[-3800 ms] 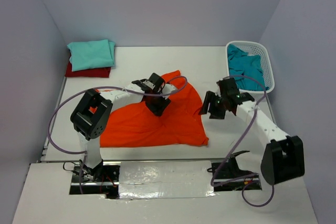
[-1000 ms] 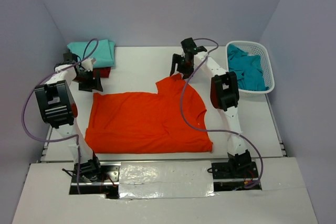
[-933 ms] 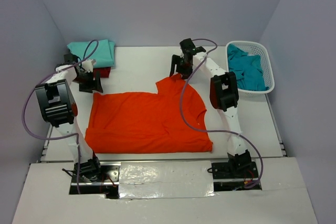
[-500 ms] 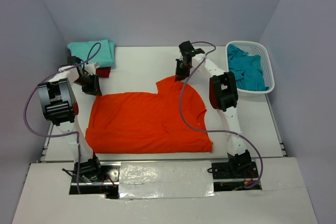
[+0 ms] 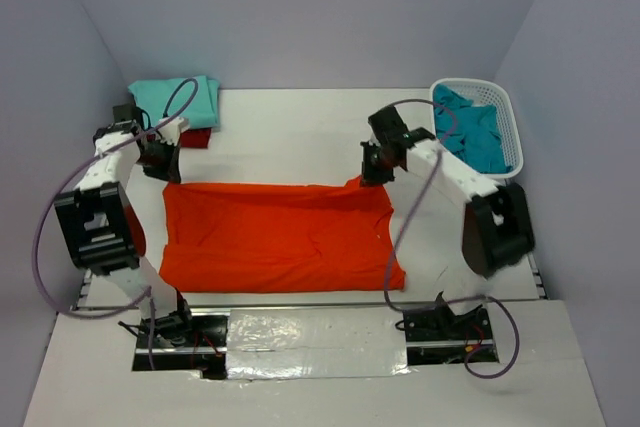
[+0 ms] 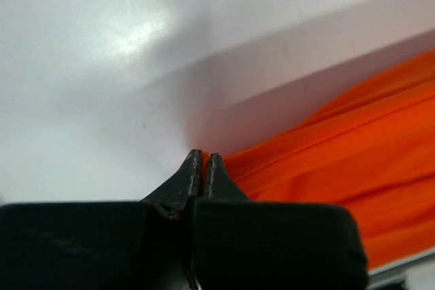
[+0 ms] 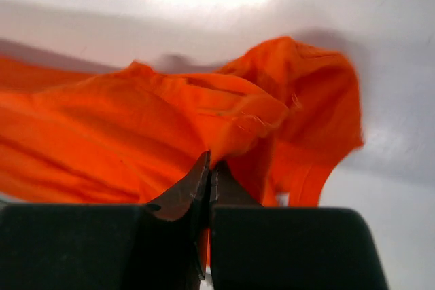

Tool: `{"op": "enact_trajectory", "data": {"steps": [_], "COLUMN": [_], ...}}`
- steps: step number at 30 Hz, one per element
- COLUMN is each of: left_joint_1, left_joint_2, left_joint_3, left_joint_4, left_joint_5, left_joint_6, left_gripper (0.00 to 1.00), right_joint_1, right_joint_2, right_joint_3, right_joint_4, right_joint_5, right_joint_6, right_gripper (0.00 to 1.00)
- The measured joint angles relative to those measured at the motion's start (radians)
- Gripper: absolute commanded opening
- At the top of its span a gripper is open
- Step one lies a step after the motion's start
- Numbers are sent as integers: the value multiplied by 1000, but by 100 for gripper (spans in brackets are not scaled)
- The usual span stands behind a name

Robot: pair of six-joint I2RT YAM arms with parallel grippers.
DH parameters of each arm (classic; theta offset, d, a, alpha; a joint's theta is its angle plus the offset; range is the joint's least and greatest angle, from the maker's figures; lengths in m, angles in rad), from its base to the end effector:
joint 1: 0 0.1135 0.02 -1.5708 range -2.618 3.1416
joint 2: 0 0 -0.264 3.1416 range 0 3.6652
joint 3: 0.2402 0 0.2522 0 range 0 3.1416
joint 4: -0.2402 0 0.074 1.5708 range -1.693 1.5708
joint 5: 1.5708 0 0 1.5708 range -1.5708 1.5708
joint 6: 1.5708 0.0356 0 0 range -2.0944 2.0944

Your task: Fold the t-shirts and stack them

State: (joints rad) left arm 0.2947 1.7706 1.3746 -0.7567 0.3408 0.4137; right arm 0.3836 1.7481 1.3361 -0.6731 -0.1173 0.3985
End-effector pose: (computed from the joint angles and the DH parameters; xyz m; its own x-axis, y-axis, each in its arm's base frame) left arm 0.3529 0.0947 0.2348 -0.8585 0.1354 -0.4946 0.2198 0.9686 -0.1165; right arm 0.3379 0.1409 0.2335 -0.9197 0.0444 -0.3901 -0.0710 0.9584 0.2765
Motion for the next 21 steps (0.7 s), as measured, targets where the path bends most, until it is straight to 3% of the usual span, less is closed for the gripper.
{"op": "enact_trajectory", "data": {"steps": [5,10,14,21], "left_joint_1": [0,-1,-1,-1], "left_joint_2": [-245,-281,-271,-209], "left_joint_3": [-212,-385,-409,-321], "left_joint_4": [-14,-27,-34,-26], "left_joint_5": [-53,-126,-151,-148], "left_joint_6": [171,253,268,266], "left_gripper": [0,0,0,0], "right_joint_1": [93,148,162,164], "right_joint_2": [-347,-400,-398,-374], "right_joint_3": [-326,-536,-571,-523], "right_joint_4": [80,119,137,148], "right_joint_5": [8,8,9,50], "right_joint_6": [48,128,163,161], "right_gripper": [0,0,0,0]}}
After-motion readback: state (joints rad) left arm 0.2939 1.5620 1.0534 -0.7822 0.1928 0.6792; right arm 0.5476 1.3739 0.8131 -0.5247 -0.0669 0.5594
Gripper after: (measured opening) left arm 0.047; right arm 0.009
